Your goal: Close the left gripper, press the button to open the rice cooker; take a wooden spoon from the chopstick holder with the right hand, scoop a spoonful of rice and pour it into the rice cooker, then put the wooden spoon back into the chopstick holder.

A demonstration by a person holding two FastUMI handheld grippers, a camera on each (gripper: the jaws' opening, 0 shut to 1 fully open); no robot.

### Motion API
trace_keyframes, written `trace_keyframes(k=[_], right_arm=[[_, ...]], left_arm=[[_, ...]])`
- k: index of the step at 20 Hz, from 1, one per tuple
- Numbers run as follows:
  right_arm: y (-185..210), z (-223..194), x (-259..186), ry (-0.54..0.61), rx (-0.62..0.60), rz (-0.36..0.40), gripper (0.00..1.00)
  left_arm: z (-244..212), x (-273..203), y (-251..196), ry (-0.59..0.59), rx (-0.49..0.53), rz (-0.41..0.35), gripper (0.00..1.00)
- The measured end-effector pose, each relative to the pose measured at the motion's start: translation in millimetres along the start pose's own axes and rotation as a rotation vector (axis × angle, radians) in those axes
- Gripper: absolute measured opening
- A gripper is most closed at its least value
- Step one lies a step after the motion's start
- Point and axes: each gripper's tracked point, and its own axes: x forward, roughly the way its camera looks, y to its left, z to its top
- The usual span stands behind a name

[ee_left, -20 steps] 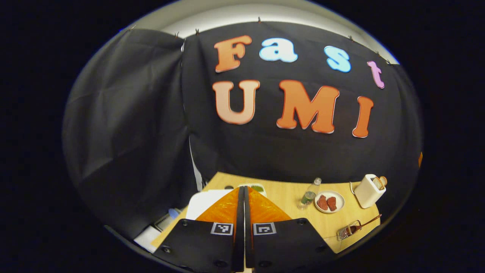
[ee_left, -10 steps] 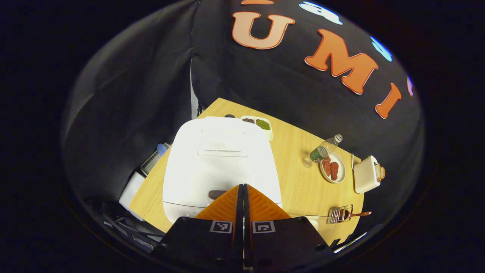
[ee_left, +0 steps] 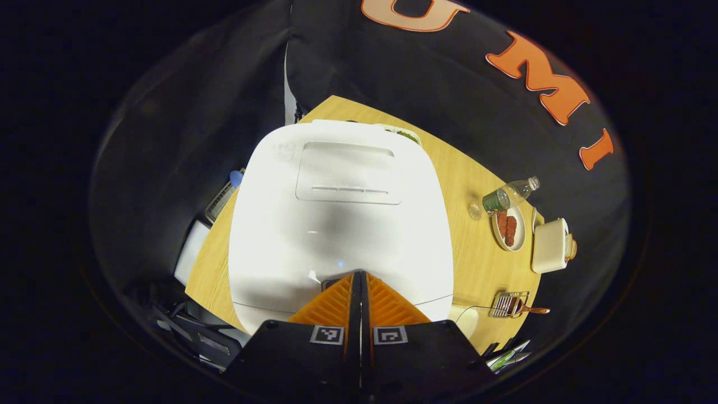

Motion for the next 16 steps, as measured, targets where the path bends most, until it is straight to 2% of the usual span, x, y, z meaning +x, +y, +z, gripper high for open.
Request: trace_keyframes(k=[3, 6, 9, 12, 14, 16], right_arm=[[21, 8, 0, -0.028, 0.049, 0.07, 0.92], [28, 2, 10, -0.021, 0.057, 0.097, 0.91], [30, -3, 19, -0.006, 0.021, 0.106, 0.92], [35, -21, 25, 0.043, 0.007, 0.125, 0.92], [38, -30, 29, 0.064, 0.002, 0.139, 0.92], [39, -44, 33, 0.1, -0.013, 0.155, 0.92]], left_arm=[[0, 0, -1, -0.011, 0.024, -0.01, 0.06], [5, -13, -3, -0.054, 0.048, -0.021, 0.06], [32, -54, -6, -0.216, 0.127, -0.023, 0.06], [54, -99, -8, -0.368, 0.206, 0.03, 0.05], [55, -113, -15, -0.43, 0.23, 0.026, 0.06], [46, -122, -24, -0.456, 0.213, 0.013, 0.05]])
